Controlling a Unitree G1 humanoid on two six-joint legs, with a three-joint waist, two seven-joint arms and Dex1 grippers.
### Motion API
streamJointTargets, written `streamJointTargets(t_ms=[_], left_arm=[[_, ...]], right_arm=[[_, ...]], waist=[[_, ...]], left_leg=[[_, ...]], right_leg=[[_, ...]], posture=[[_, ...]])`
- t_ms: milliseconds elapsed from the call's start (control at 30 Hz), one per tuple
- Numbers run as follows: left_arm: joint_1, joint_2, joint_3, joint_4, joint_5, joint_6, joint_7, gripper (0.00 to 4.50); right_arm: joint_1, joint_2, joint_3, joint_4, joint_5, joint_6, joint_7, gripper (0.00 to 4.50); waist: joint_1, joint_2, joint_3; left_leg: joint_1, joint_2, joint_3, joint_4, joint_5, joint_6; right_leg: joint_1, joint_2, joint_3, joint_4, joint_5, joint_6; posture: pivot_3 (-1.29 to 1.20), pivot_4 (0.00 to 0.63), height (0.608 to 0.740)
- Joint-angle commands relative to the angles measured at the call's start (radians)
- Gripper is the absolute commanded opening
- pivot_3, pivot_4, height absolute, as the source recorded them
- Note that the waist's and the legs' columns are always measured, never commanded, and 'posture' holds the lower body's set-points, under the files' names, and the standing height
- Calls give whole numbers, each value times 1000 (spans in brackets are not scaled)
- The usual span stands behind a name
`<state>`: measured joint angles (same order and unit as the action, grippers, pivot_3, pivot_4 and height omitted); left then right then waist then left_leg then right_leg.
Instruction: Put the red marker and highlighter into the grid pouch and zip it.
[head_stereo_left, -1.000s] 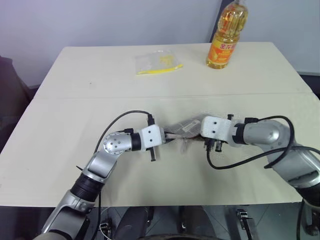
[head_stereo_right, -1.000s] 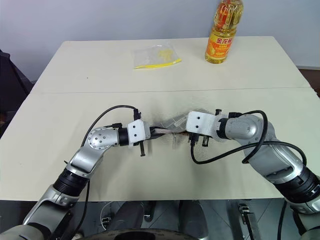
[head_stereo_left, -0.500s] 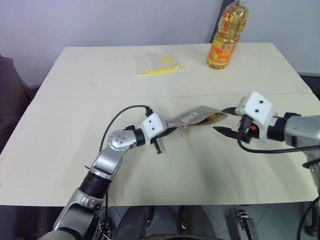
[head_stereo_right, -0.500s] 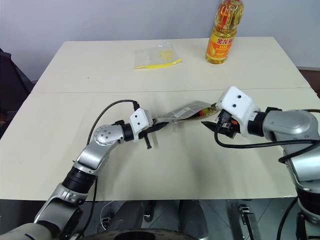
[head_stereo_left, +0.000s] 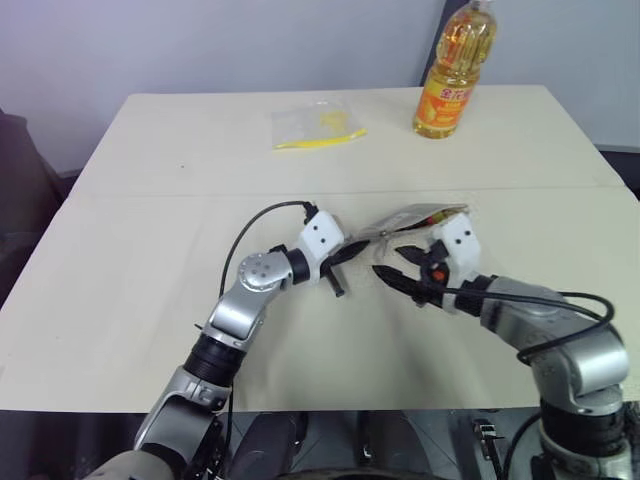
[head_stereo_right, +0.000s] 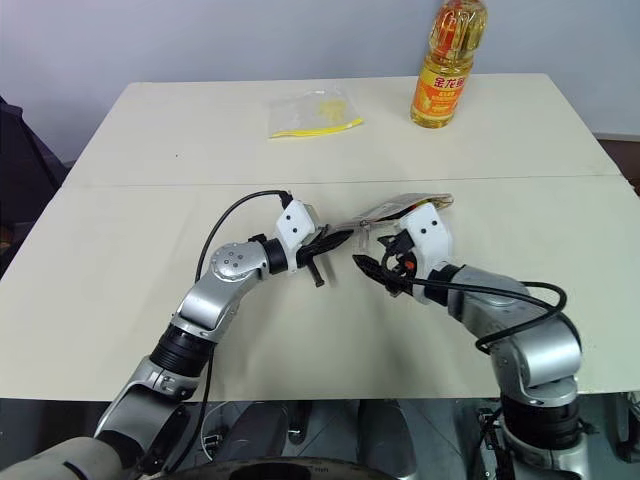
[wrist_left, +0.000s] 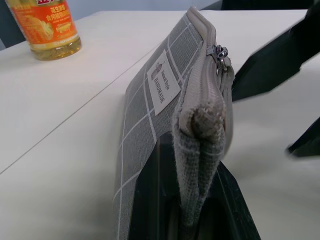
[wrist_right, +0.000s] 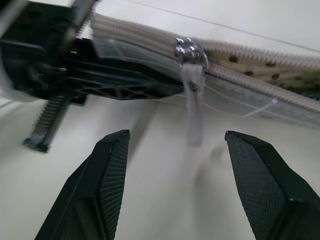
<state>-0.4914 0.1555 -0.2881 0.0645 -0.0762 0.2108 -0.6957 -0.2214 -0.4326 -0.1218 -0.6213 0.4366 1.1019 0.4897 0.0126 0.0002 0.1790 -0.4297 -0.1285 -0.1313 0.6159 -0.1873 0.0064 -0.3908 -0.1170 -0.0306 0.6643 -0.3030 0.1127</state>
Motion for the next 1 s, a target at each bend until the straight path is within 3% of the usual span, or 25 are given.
streamJointTargets(t_ms=[33,167,200,267,400,433,733,867,1000], left_arm=[[-12,-4,9,-44,-16,-1,2,0],[-9,-6,6,-50,-15,1,4,0],[-6,-5,3,-54,-14,1,4,0],[-3,-2,0,-60,-10,0,4,0],[3,9,5,-66,-7,-2,4,0],[1,17,8,-60,-4,-9,3,0],[11,94,26,-40,-9,-41,-35,0],[50,163,38,-35,-10,-85,-77,0],[72,193,54,-49,-35,-97,-96,0]], right_arm=[[-18,41,14,19,1,-37,-48,3133],[-35,61,24,67,-10,-73,-79,3133],[-34,62,17,71,-4,-77,-80,2900],[-31,57,6,65,15,-81,-73,2306],[-27,20,-2,38,39,-79,-51,226],[-23,-8,-7,32,41,-77,-38,47],[-12,-221,-104,76,26,-104,12,47],[22,-378,-180,151,-22,-133,55,47],[41,-436,-182,232,-66,-180,49,47]], waist=[[0,0,0],[-1,0,0],[0,0,0],[0,0,0],[-1,0,0],[0,0,0],[-2,0,0],[0,0,0],[0,0,0]], left_leg=[[0,0,0,0,0,0],[0,0,0,0,0,0],[0,0,0,0,0,0],[0,0,0,0,0,0],[0,0,0,-1,0,0],[0,0,0,-1,0,0],[0,0,0,-1,0,0],[0,0,0,-1,0,0],[0,0,0,-1,0,0]], right_leg=[[0,0,0,0,0,0],[0,0,0,0,0,0],[0,0,0,0,0,0],[0,0,0,0,0,0],[-1,0,0,0,0,0],[-1,0,0,0,0,0],[-1,1,0,0,0,0],[0,0,0,0,0,0],[0,0,0,0,0,0]], posture=[[0,150,740],[0,150,740],[0,150,740],[0,150,740],[0,150,740],[0,150,740],[0,150,740],[0,150,740],[0,150,740]])
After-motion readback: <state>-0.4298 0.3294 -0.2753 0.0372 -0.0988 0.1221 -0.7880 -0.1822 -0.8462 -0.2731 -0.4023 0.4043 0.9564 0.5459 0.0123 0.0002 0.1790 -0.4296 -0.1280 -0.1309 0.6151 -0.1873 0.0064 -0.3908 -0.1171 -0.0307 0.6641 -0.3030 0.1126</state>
